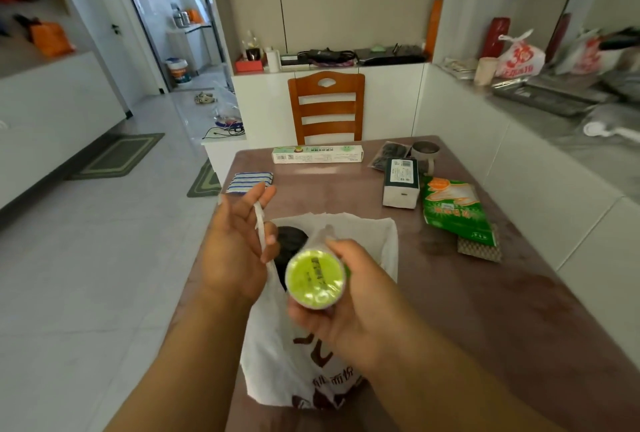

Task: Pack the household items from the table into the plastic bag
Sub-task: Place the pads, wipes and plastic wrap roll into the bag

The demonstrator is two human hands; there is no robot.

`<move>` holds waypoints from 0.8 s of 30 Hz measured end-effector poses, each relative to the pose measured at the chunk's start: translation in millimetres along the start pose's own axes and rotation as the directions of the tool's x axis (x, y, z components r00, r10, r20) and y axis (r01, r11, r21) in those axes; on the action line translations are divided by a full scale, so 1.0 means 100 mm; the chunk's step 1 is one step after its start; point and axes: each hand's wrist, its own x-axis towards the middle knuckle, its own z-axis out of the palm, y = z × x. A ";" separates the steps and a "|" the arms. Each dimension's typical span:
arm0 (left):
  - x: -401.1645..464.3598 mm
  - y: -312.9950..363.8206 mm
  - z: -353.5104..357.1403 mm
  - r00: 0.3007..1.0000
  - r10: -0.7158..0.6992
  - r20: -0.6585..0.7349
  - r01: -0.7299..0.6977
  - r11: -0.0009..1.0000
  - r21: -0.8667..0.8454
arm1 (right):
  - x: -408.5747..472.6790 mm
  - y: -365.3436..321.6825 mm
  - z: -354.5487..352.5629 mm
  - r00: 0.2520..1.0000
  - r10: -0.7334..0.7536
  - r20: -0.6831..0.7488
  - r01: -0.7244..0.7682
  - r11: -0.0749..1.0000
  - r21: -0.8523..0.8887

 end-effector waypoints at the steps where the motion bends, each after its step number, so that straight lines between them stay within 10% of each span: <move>1: -0.02 0.02 -0.02 1.000 0.006 0.021 -0.005 1.000 -0.006 | 0.03 0.00 0.07 0.999 -0.033 0.005 0.033 0.999 -0.008; 11: -0.21 0.16 -0.11 0.990 0.044 0.132 -0.044 0.999 -0.003 | 0.14 0.15 0.22 0.989 -0.094 -0.110 0.106 0.988 0.109; 18: -0.30 0.17 -0.07 0.989 0.016 0.145 -0.015 1.000 -0.007 | 0.62 0.14 0.01 0.956 -0.209 -0.204 0.143 0.944 -0.297; 21: -0.31 0.18 -0.06 0.990 0.003 0.139 -0.002 1.000 -0.004 | 0.80 0.10 -0.11 0.938 -0.240 -0.251 0.044 0.800 -0.599; 24: -0.31 0.21 -0.04 0.991 0.003 0.132 -0.002 1.000 -0.007 | 0.89 0.10 -0.24 0.927 -0.373 -0.028 0.147 0.432 -0.890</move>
